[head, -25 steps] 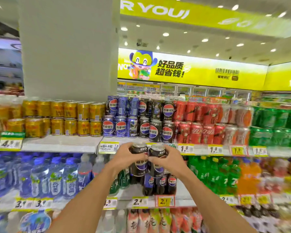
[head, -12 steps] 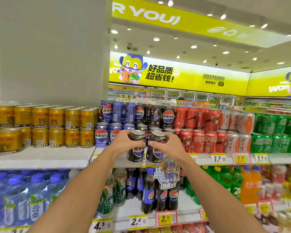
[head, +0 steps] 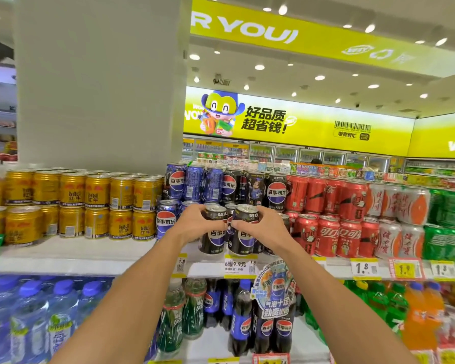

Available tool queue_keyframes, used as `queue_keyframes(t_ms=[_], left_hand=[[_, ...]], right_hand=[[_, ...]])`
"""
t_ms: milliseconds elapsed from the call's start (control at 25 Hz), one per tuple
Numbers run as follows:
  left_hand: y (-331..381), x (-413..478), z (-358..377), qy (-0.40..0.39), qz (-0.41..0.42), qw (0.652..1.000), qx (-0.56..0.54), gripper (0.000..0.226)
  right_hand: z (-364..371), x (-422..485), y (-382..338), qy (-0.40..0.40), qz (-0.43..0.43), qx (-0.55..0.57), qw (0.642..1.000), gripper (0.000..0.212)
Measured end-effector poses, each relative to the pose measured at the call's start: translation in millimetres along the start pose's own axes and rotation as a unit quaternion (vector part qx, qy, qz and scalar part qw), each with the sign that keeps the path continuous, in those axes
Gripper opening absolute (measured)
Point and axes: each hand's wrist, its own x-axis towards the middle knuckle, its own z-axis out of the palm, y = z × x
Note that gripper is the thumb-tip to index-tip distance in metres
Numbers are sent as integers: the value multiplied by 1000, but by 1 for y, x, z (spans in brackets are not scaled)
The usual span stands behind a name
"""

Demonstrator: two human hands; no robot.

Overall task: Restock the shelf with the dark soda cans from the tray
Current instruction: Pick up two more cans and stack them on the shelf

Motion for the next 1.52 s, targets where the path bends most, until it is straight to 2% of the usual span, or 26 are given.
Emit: queue_keyframes(t_ms=[80,120,440,560,840,1200,1320,1400,1440,1480,1520], left_hand=[[-1,9,9,14,1,1000,9,37],[0,12,14,20,3,1000,12,33],[-3,40,50,27,-20,997,74,26],[-2,45,53,24,-24,996,85,25],[-3,43,58,40,-25,995,86,48],[-14,51,53,42,20,983,180,51],[-13,42,41,6,37,964,263,62],[-11,30,25,-46,51,930,362,70],[-10,24,15,-76,50,903,419,78],[-7,17,5,-106,44,877,467,86],[-5,9,-4,-133,31,855,500,91]], right_hand=[[-3,3,2,3,9,3,1000,98],[-5,3,2,4,11,4,1000,97],[-26,6,7,-6,-7,1,1000,54],[-27,5,7,-4,-16,-2,1000,50],[-29,-1,6,3,-3,-4,1000,53],[-30,-10,6,-8,-7,-12,1000,54],[-33,-13,1,-21,1,-8,1000,35],[-35,-14,-2,-36,6,-9,999,25],[-35,-15,-5,-42,0,-2,999,28],[-37,-13,-6,-53,-2,6,999,45],[-35,-13,-8,-56,-13,11,998,78]])
